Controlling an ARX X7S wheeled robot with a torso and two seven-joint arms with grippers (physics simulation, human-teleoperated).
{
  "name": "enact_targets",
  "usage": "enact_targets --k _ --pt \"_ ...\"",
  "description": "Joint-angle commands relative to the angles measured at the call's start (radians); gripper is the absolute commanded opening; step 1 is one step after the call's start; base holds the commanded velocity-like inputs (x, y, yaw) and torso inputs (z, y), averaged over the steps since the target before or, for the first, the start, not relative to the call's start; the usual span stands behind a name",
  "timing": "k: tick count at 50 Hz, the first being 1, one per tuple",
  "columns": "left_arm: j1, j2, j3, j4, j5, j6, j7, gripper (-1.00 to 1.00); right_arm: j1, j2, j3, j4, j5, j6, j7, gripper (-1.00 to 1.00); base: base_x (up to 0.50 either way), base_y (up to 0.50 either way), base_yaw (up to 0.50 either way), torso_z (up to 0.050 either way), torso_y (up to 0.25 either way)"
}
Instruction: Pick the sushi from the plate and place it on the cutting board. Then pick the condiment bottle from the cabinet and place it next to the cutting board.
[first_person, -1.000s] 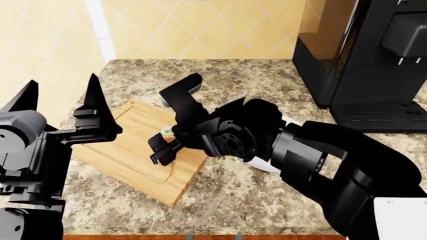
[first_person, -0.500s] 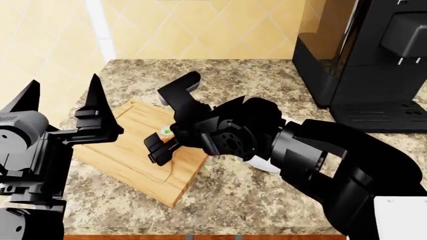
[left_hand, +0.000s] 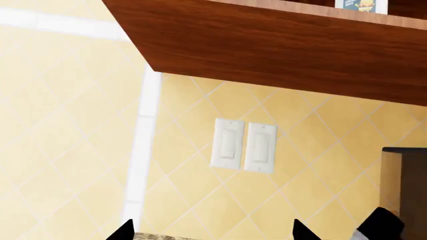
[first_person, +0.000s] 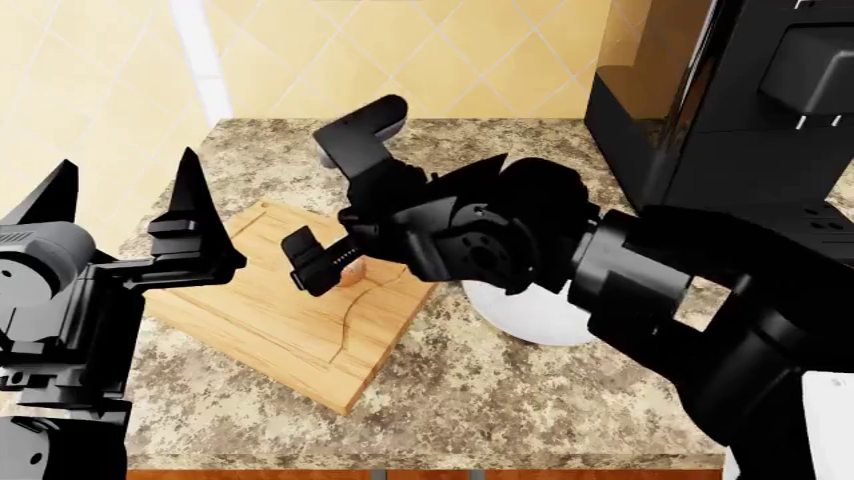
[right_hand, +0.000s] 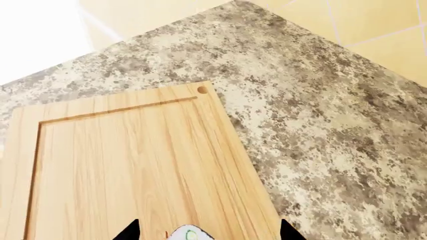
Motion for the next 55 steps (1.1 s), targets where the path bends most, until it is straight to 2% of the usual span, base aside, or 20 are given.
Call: enact_targets --k 1,5,8,14,18,24,30,32,36,39,40,44,48,51,55 --pt "-0.002 -0.003 0.010 -0.001 0.004 -0.001 -0.006 1.00 0.100 0.159 0.071 -0.251 0.051 0.005 0.171 1.00 0.00 0.00 0.00 0.000 0.000" --pt "-0.040 -0.008 0.024 0.004 -0.007 -0.048 -0.037 1.00 0.141 0.254 0.121 -0.391 0.082 -0.006 0.269 1.00 0.00 0.00 0.00 0.000 0.000" --pt "-0.116 -0.010 0.023 0.014 -0.056 -0.120 -0.082 1.00 0.160 0.314 0.159 -0.481 0.100 -0.024 0.336 1.00 0.00 0.00 0.00 0.000 0.000" --pt "-0.400 -0.002 -0.021 0.010 -0.285 -0.335 -0.246 1.00 0.180 0.429 0.230 -0.685 0.122 -0.077 0.496 1.00 0.00 0.00 0.00 0.000 0.000" --pt "-0.682 0.039 0.003 -0.130 -0.389 -0.472 -0.377 1.00 0.174 0.517 0.277 -0.859 0.128 -0.125 0.622 1.00 0.00 0.00 0.00 0.000 0.000" --pt "-0.897 0.105 0.086 -0.407 -0.306 -0.465 -0.374 1.00 0.170 0.645 0.336 -1.078 0.123 -0.180 0.786 1.00 0.00 0.00 0.00 0.000 0.000" --pt "-1.017 0.157 0.185 -0.793 -0.116 -0.314 -0.297 1.00 0.146 0.735 0.372 -1.250 0.116 -0.225 0.888 1.00 0.00 0.00 0.00 0.000 0.000" --pt "-1.060 0.183 0.191 -1.001 -0.073 -0.238 -0.244 1.00 0.139 0.752 0.380 -1.293 0.114 -0.237 0.914 1.00 0.00 0.00 0.00 0.000 0.000" --pt "-1.192 0.236 0.195 -1.536 0.018 -0.022 -0.108 1.00 0.117 0.779 0.387 -1.347 0.100 -0.256 0.942 1.00 0.00 0.00 0.00 0.000 0.000" --pt "-1.373 0.287 0.217 -1.986 0.100 0.248 0.038 1.00 0.081 0.795 0.384 -1.361 0.069 -0.272 0.937 1.00 0.00 0.00 0.00 0.000 0.000" --pt "-1.363 0.289 0.187 -2.085 0.108 0.253 0.038 1.00 0.067 0.801 0.383 -1.365 0.057 -0.278 0.933 1.00 0.00 0.00 0.00 0.000 0.000" --pt "-1.310 0.299 0.045 -2.086 0.229 0.320 0.069 1.00 0.032 0.823 0.382 -1.377 0.023 -0.296 0.923 1.00 0.00 0.00 0.00 0.000 0.000" --pt "-1.264 0.296 -0.136 -2.086 0.351 0.333 0.248 1.00 0.056 0.826 0.395 -1.405 0.021 -0.291 0.947 1.00 0.00 0.00 0.00 0.000 0.000" --pt "-1.220 0.293 -0.275 -2.086 0.429 0.316 0.323 1.00 0.095 0.826 0.418 -1.437 0.024 -0.289 0.985 1.00 0.00 0.00 0.00 0.000 0.000" --pt "-1.175 0.311 -0.377 -2.086 0.525 0.331 0.421 1.00 0.139 0.837 0.450 -1.451 0.024 -0.292 1.020 1.00 0.00 0.00 0.00 0.000 0.000"
